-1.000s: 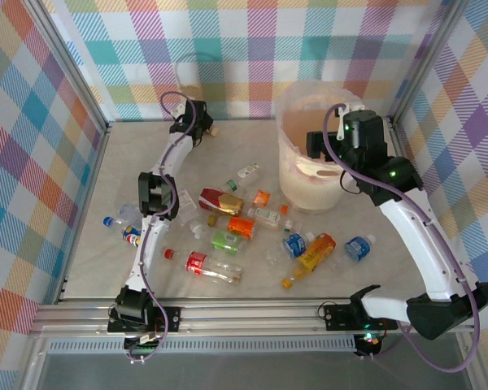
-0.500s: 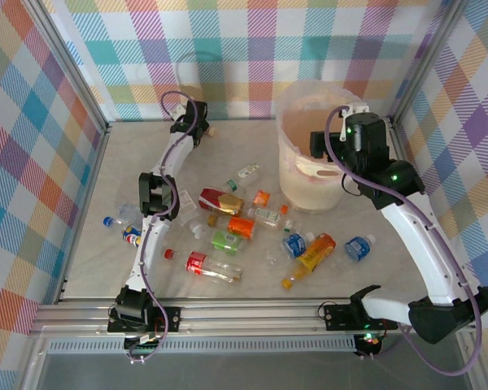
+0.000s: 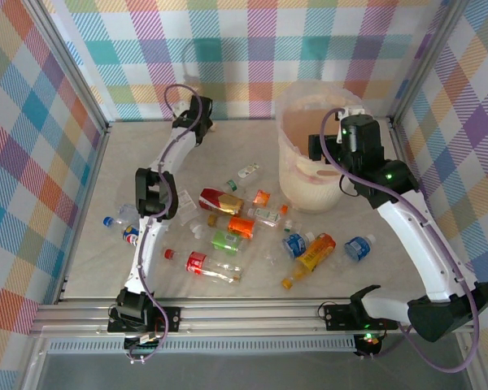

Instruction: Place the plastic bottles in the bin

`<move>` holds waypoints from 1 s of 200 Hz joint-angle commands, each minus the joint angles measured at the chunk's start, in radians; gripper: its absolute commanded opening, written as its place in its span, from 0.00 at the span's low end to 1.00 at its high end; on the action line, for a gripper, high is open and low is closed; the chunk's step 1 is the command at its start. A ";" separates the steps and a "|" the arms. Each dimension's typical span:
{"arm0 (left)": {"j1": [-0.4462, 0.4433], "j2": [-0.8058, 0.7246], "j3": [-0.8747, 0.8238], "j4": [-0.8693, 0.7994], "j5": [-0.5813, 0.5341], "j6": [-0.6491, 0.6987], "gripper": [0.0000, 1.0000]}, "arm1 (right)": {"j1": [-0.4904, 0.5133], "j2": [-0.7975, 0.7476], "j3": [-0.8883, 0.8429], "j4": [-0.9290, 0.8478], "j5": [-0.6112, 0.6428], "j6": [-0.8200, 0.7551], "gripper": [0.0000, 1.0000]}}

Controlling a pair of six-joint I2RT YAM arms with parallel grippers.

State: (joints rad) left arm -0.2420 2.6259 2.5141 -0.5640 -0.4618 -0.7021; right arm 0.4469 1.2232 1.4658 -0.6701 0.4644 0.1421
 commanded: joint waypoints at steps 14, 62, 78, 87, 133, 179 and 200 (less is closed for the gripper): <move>0.020 -0.011 0.066 0.054 0.005 -0.042 1.00 | 0.002 0.005 -0.010 0.033 0.023 -0.007 1.00; 0.120 0.152 0.161 0.254 0.130 -0.131 1.00 | 0.003 -0.010 -0.032 0.010 -0.046 0.046 1.00; 0.130 0.197 0.186 0.335 0.154 -0.139 1.00 | 0.002 -0.011 -0.046 0.001 -0.050 0.060 1.00; 0.133 0.222 0.213 0.351 0.159 -0.139 1.00 | 0.003 -0.013 -0.051 -0.004 -0.052 0.063 1.00; 0.146 0.314 0.242 0.493 0.216 -0.200 1.00 | 0.003 -0.010 -0.070 -0.039 -0.080 0.077 1.00; 0.145 0.343 0.260 0.443 0.194 -0.197 0.95 | 0.003 -0.008 -0.088 -0.049 -0.070 0.078 1.00; 0.144 0.340 0.262 0.399 0.186 -0.174 0.85 | 0.003 -0.007 -0.085 -0.043 -0.068 0.074 1.00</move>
State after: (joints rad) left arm -0.0975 2.9498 2.7518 -0.1120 -0.2661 -0.8898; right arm 0.4469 1.2224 1.3815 -0.7170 0.3996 0.2031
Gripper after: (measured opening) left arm 0.904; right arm 0.996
